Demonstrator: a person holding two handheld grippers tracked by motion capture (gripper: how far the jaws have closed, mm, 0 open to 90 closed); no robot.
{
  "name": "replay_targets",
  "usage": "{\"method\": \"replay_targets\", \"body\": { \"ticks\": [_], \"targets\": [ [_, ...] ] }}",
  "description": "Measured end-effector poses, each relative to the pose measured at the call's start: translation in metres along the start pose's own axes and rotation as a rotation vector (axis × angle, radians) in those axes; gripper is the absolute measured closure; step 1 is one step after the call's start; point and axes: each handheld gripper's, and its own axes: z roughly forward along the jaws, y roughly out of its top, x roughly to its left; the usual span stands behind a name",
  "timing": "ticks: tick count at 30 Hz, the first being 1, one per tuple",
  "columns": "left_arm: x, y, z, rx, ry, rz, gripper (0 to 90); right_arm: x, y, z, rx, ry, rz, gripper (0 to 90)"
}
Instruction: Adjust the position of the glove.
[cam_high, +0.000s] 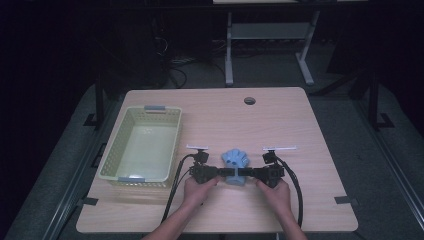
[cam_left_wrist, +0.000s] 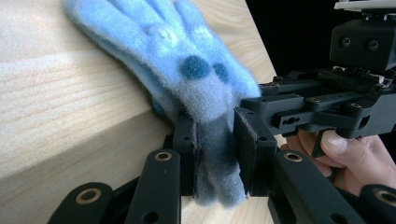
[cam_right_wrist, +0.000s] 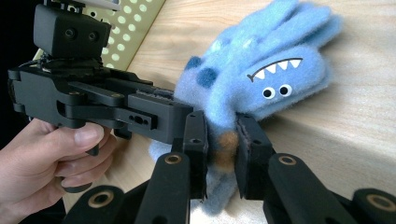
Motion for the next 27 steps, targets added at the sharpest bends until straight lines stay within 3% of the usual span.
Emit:
{"method": "replay_targets", "body": {
  "ticks": [15, 27],
  "targets": [
    [-0.014, 0.007, -0.012, -0.021, -0.031, 0.030, 71.1, 0.016, 0.008, -0.011, -0.031, 0.004, -0.038, 76.7],
    [-0.022, 0.011, -0.017, -0.028, -0.026, 0.054, 71.1, 0.022, 0.013, -0.015, -0.038, 0.009, -0.054, 76.7]
  ]
}}
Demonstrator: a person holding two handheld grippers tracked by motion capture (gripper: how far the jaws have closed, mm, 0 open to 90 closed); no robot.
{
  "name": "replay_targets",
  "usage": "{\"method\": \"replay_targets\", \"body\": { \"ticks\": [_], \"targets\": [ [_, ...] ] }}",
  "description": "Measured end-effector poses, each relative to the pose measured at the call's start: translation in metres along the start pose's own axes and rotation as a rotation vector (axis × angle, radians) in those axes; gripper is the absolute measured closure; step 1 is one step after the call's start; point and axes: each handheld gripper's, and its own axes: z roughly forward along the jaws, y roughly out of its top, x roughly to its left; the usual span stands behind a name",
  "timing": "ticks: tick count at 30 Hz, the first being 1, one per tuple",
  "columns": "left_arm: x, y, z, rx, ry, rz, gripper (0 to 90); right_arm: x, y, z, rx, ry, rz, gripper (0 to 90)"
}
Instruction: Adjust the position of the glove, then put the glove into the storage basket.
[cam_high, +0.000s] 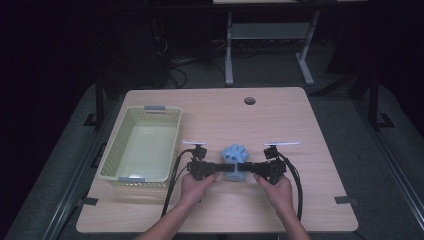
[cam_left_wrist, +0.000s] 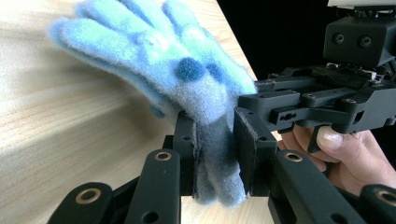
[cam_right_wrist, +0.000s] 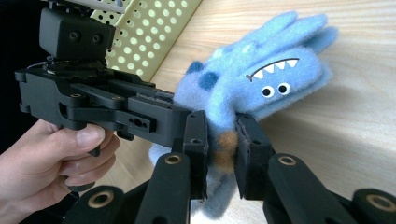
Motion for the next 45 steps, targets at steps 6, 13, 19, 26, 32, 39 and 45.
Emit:
{"method": "replay_targets", "body": {
  "ticks": [6, 13, 19, 26, 32, 39, 45],
  "targets": [
    [-0.007, 0.005, -0.003, -0.009, 0.000, 0.016, 71.1, 0.005, 0.004, -0.003, -0.021, 0.003, -0.004, 76.7],
    [-0.011, 0.007, -0.009, -0.025, 0.003, 0.015, 71.2, 0.013, 0.009, -0.004, -0.032, 0.000, -0.020, 76.9],
    [-0.022, 0.015, -0.018, -0.027, 0.005, 0.041, 71.3, 0.019, 0.014, -0.009, -0.050, 0.019, -0.030, 77.1],
    [-0.025, 0.021, -0.030, -0.036, 0.001, 0.053, 71.3, 0.028, 0.023, -0.009, -0.057, 0.033, -0.051, 77.2],
    [-0.026, 0.025, -0.042, -0.045, 0.001, 0.059, 71.3, 0.040, 0.032, -0.006, -0.048, 0.027, -0.079, 77.2],
    [-0.030, 0.031, -0.058, -0.064, 0.005, 0.077, 71.2, 0.055, 0.043, -0.001, -0.035, 0.029, -0.107, 77.2],
    [-0.029, 0.035, -0.073, -0.082, 0.003, 0.085, 71.2, 0.068, 0.055, 0.005, -0.026, 0.033, -0.146, 77.2]
  ]
}}
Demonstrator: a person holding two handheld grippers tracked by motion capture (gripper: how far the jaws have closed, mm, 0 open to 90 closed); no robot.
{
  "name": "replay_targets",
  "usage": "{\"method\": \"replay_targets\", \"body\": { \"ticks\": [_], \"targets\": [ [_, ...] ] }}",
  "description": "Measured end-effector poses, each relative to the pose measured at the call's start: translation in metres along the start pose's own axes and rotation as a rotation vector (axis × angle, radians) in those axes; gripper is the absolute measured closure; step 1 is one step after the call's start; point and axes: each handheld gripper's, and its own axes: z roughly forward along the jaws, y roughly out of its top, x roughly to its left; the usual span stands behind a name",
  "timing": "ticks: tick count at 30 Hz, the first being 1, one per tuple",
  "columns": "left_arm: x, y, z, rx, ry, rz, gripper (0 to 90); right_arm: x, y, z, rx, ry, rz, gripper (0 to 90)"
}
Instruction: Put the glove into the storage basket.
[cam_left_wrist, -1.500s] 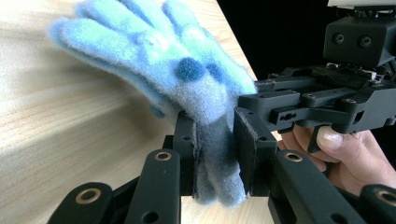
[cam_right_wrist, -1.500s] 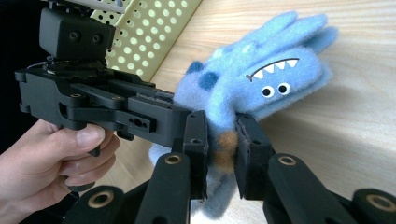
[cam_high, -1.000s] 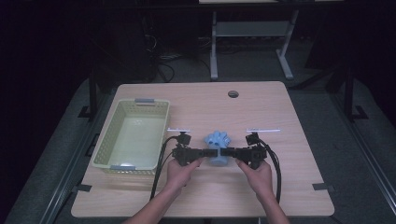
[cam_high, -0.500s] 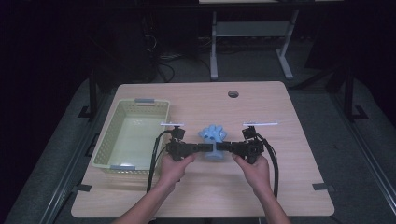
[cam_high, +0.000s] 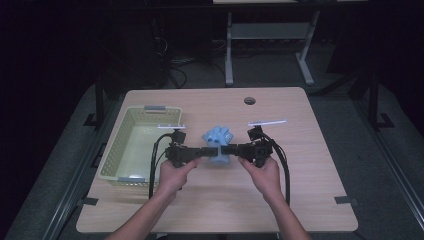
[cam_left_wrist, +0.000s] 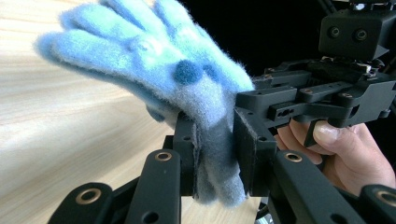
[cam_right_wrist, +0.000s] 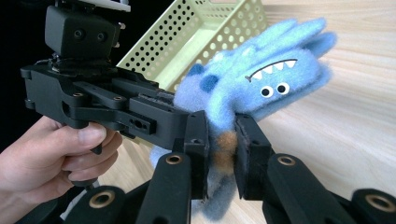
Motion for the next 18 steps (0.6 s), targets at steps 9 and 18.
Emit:
{"method": "replay_targets", "body": {
  "ticks": [9, 18],
  "targets": [
    [0.002, 0.002, -0.021, -0.024, 0.009, 0.011, 71.2, 0.013, 0.011, 0.012, 0.012, 0.018, -0.025, 77.2],
    [0.008, 0.003, -0.041, -0.038, 0.015, 0.013, 71.2, 0.025, 0.019, 0.027, 0.029, 0.038, -0.050, 77.2]
  ]
}}
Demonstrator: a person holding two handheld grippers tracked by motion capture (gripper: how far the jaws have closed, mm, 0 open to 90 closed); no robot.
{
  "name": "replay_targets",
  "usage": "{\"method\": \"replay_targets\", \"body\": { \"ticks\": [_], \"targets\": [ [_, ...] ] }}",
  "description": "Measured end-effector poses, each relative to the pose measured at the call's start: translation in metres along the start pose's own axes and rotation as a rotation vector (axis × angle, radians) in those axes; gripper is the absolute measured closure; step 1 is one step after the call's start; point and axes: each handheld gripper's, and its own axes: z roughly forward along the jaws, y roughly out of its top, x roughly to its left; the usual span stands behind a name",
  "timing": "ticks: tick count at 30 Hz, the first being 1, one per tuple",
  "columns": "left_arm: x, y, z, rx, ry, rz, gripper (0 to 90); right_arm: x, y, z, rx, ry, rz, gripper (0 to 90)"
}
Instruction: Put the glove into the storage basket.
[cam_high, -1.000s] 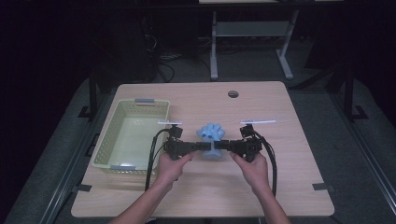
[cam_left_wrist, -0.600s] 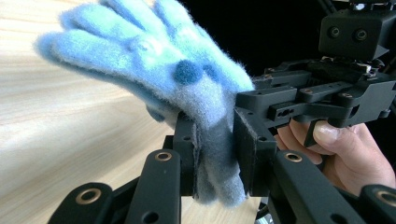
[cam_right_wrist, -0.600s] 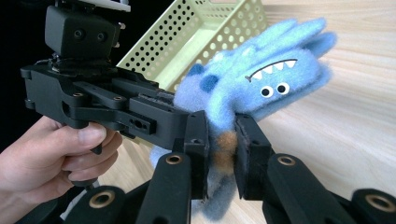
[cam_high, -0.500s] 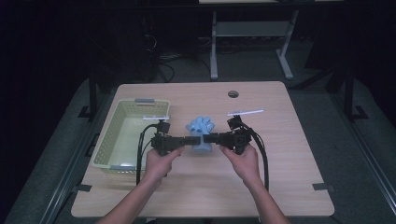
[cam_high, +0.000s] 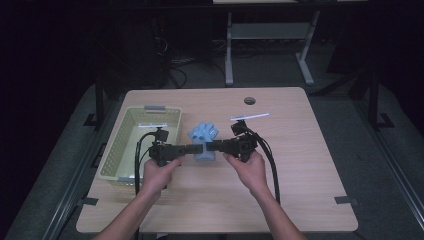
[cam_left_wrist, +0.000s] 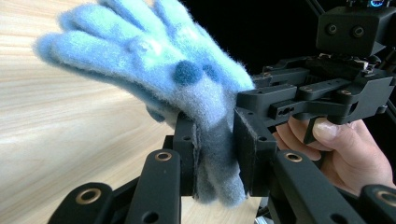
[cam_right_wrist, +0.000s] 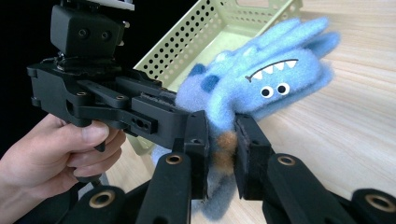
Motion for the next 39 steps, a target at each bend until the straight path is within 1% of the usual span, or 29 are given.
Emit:
{"method": "replay_targets", "body": {
  "ticks": [1, 4, 6, 9, 11, 16, 23, 26, 27, 29, 30, 31, 32, 39],
  "targets": [
    [0.001, 0.000, -0.003, -0.002, 0.003, 0.004, 71.3, 0.002, 0.002, 0.004, 0.006, 0.004, -0.002, 77.2],
    [0.003, 0.001, -0.008, -0.005, 0.005, 0.007, 71.4, 0.004, 0.005, 0.007, 0.013, 0.009, -0.008, 77.2],
    [0.005, 0.002, -0.012, -0.010, 0.006, 0.005, 71.4, 0.006, 0.007, 0.010, 0.017, 0.008, -0.012, 77.3],
    [0.006, 0.003, -0.017, -0.022, 0.007, -0.004, 71.4, 0.009, 0.011, 0.015, 0.020, 0.009, -0.030, 77.2],
    [0.007, 0.004, -0.021, -0.024, 0.006, -0.002, 71.4, 0.012, 0.013, 0.017, 0.026, 0.012, -0.026, 77.2],
    [0.008, 0.006, -0.029, -0.032, 0.007, -0.004, 71.5, 0.016, 0.020, 0.023, 0.034, 0.022, -0.038, 77.3],
    [0.012, 0.010, -0.040, -0.039, 0.016, -0.007, 71.7, 0.022, 0.027, 0.030, 0.039, 0.031, -0.041, 77.3],
    [0.014, 0.011, -0.046, -0.046, 0.019, -0.008, 71.7, 0.026, 0.031, 0.038, 0.040, 0.036, -0.049, 77.2],
    [0.015, 0.011, -0.047, -0.043, 0.018, -0.003, 71.7, 0.026, 0.031, 0.038, 0.040, 0.036, -0.049, 77.2],
    [0.018, 0.012, -0.052, -0.049, 0.019, 0.000, 71.9, 0.028, 0.035, 0.043, 0.044, 0.046, -0.046, 77.2],
    [0.018, 0.012, -0.053, -0.050, 0.018, -0.008, 71.9, 0.028, 0.035, 0.043, 0.044, 0.046, -0.046, 77.2],
    [0.019, 0.012, -0.056, -0.051, 0.021, -0.008, 71.9, 0.028, 0.036, 0.045, 0.048, 0.047, -0.054, 77.2],
    [0.020, 0.012, -0.058, -0.050, 0.024, -0.004, 72.0, 0.031, 0.039, 0.049, 0.048, 0.051, -0.056, 77.2],
    [0.026, 0.014, -0.074, -0.060, 0.041, -0.002, 72.1, 0.037, 0.044, 0.062, 0.056, 0.062, -0.065, 77.3]
  ]
}}
